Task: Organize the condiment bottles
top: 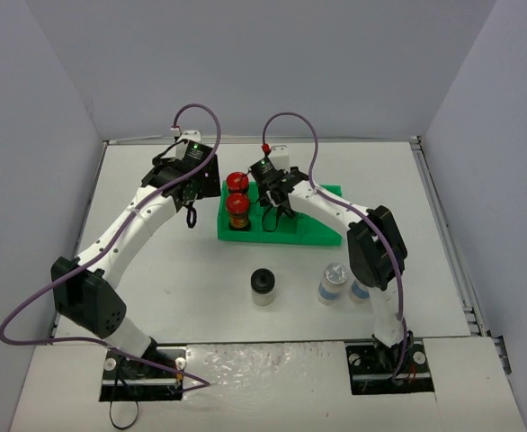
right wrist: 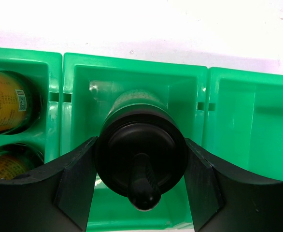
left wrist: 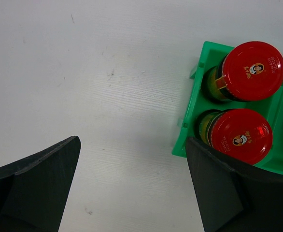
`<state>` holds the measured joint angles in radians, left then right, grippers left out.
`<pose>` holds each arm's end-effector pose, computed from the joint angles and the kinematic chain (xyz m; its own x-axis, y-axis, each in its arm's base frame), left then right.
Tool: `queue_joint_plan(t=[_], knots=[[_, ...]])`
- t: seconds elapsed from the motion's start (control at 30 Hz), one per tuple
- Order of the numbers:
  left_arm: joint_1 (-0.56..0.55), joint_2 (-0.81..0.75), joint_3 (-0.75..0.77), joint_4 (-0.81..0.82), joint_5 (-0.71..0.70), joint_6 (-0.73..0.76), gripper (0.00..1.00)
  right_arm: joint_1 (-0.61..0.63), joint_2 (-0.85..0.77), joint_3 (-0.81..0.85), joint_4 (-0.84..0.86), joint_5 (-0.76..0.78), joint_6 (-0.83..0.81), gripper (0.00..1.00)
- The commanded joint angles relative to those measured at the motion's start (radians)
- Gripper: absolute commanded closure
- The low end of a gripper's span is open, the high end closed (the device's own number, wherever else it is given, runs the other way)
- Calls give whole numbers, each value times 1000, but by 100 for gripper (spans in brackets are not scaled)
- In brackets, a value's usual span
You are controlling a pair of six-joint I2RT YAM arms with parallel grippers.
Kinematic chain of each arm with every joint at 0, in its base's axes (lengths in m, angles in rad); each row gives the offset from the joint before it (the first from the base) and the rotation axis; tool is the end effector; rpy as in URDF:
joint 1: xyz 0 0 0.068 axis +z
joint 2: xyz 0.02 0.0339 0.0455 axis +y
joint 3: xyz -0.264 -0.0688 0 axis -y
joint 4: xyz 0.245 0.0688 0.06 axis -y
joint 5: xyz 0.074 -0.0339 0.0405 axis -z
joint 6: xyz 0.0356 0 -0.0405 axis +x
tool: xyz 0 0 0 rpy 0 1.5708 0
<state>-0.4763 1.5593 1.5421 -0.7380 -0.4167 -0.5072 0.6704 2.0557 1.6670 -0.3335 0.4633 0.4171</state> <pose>0.3092 -0.1433 0.3602 -0.6089 -0.1857 -0.7712 -0.1583 0.9811 -0.1112 0.3797 0.2808 0.2398 -0.5923 -0.0071 -0.8057 -0.0581 0.9977 0.0339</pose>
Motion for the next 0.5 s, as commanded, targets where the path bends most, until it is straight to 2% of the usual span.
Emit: queue_joint_plan(t=[0.0, 0.07, 0.13, 0.23, 0.27, 0.3, 0.47], knots=[[7, -51, 19, 15, -7, 9, 12, -5, -14, 63, 56, 42, -19, 74], [7, -50, 20, 13, -6, 9, 12, -5, -13, 66, 56, 49, -23, 68], [7, -51, 17, 13, -5, 9, 12, -5, -14, 66, 56, 55, -30, 57], [8, -51, 13, 14, -2, 10, 12, -3, -19, 65, 56, 67, -35, 48], [7, -50, 13, 14, 0, 10, 12, -3, -24, 63, 57, 72, -35, 42], [7, -50, 12, 14, 2, 10, 12, -4, -29, 60, 54, 76, -34, 29], [7, -46, 10, 19, 8, 10, 12, 1, -52, 52, 42, 75, -32, 8]])
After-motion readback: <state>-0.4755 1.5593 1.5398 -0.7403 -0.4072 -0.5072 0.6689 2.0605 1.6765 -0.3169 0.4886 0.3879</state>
